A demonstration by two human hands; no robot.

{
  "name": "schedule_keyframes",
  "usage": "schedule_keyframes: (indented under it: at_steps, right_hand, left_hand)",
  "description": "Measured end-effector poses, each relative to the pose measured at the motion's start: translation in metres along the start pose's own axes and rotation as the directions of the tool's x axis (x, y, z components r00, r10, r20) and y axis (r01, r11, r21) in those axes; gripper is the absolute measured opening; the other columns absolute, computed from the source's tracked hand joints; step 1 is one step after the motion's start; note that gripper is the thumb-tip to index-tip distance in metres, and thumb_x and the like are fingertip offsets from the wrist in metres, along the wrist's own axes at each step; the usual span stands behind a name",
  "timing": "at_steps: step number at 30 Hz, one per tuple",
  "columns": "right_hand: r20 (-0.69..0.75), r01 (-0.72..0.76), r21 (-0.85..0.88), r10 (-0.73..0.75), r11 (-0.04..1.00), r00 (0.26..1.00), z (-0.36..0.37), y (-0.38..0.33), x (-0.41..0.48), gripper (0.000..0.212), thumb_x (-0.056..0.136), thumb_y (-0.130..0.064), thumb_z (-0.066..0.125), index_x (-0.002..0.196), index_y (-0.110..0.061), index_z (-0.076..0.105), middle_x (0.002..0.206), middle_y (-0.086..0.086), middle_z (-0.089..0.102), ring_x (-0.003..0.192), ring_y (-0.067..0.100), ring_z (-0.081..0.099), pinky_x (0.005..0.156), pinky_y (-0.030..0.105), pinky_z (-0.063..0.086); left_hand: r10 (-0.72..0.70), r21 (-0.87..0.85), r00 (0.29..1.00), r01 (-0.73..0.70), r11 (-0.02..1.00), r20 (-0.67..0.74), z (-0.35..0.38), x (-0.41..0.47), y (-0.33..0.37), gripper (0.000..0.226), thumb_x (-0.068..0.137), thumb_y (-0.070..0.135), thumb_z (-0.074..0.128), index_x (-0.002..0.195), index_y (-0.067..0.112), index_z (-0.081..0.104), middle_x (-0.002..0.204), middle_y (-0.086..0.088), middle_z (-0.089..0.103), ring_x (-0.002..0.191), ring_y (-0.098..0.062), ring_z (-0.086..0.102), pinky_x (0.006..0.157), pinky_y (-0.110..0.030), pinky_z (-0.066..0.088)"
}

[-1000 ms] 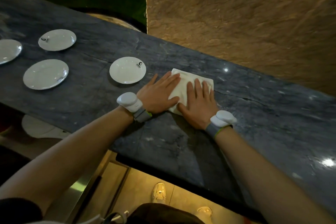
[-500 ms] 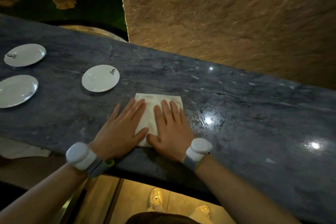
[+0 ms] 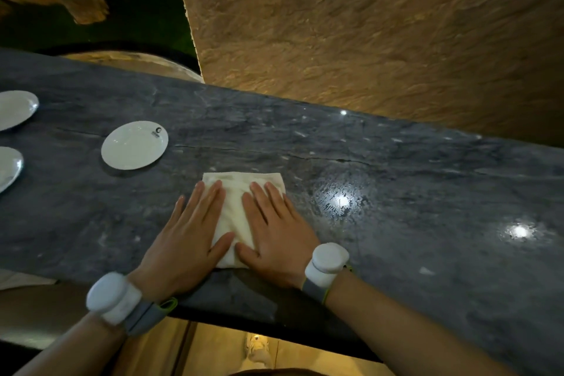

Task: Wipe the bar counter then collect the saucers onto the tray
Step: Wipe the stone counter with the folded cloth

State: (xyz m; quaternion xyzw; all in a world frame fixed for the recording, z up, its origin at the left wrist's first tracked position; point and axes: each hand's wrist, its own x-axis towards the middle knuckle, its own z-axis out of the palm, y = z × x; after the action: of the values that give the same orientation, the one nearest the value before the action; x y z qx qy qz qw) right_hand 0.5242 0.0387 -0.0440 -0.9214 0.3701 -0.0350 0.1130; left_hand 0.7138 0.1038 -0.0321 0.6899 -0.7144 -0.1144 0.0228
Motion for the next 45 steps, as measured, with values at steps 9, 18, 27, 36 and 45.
schedule_keyframes:
  at_steps: [9,18,27,36,45]
  right_hand:
    - [0.010,-0.054,-0.050,0.055,0.997,0.998,-0.022,0.067,-0.038,0.086,0.089,-0.067,0.027,0.154,-0.015,0.007,0.163,0.007,-0.001,0.150,0.026,-0.006,0.115,0.038,-0.009]
    - [0.023,-0.119,-0.023,0.120,0.993,0.993,-0.039,0.148,-0.083,0.087,0.088,-0.070,0.021,0.154,-0.018,0.001,0.163,0.004,-0.005,0.149,0.022,-0.010,0.118,0.039,-0.004]
    - [-0.015,-0.174,-0.022,0.173,0.985,0.985,-0.051,0.221,-0.135,0.085,0.089,-0.071,0.021,0.153,-0.020,-0.001,0.163,0.002,-0.004,0.144,0.014,-0.018,0.114,0.036,-0.011]
    - [-0.003,-0.246,-0.014,0.246,0.969,0.969,-0.066,0.287,-0.194,0.088,0.087,-0.076,0.018,0.152,-0.023,-0.008,0.163,0.001,-0.009,0.147,0.019,-0.015,0.115,0.038,-0.007]
    - [-0.010,-0.291,-0.022,0.291,0.957,0.957,-0.078,0.337,-0.256,0.089,0.086,-0.076,0.018,0.153,-0.023,-0.005,0.163,0.002,-0.006,0.149,0.021,-0.009,0.116,0.038,-0.005]
  left_hand:
    - [0.097,-0.017,0.995,-0.097,0.995,-0.003,0.011,0.039,0.063,0.082,0.091,0.067,0.015,0.149,0.021,-0.021,0.153,0.006,-0.029,0.144,-0.016,-0.024,0.117,-0.039,-0.009]
    - [0.156,0.007,0.987,-0.156,0.988,-0.023,0.030,0.082,0.146,0.081,0.090,0.068,0.011,0.151,0.020,-0.013,0.156,0.003,-0.021,0.146,-0.018,-0.018,0.118,-0.042,-0.005]
    - [0.184,0.019,0.983,-0.184,0.983,0.004,0.036,0.113,0.236,0.082,0.089,0.066,0.008,0.151,0.017,-0.012,0.160,-0.002,-0.015,0.146,-0.020,-0.019,0.118,-0.043,-0.008]
    - [0.238,0.019,0.971,-0.238,0.971,0.009,0.056,0.137,0.320,0.082,0.090,0.068,0.012,0.150,0.020,-0.017,0.160,-0.001,-0.017,0.144,-0.018,-0.023,0.116,-0.042,-0.012]
    - [0.273,0.006,0.962,-0.273,0.962,0.028,0.066,0.143,0.401,0.079,0.093,0.064,0.014,0.149,0.020,-0.020,0.158,-0.001,-0.023,0.145,-0.020,-0.024,0.118,-0.045,-0.010]
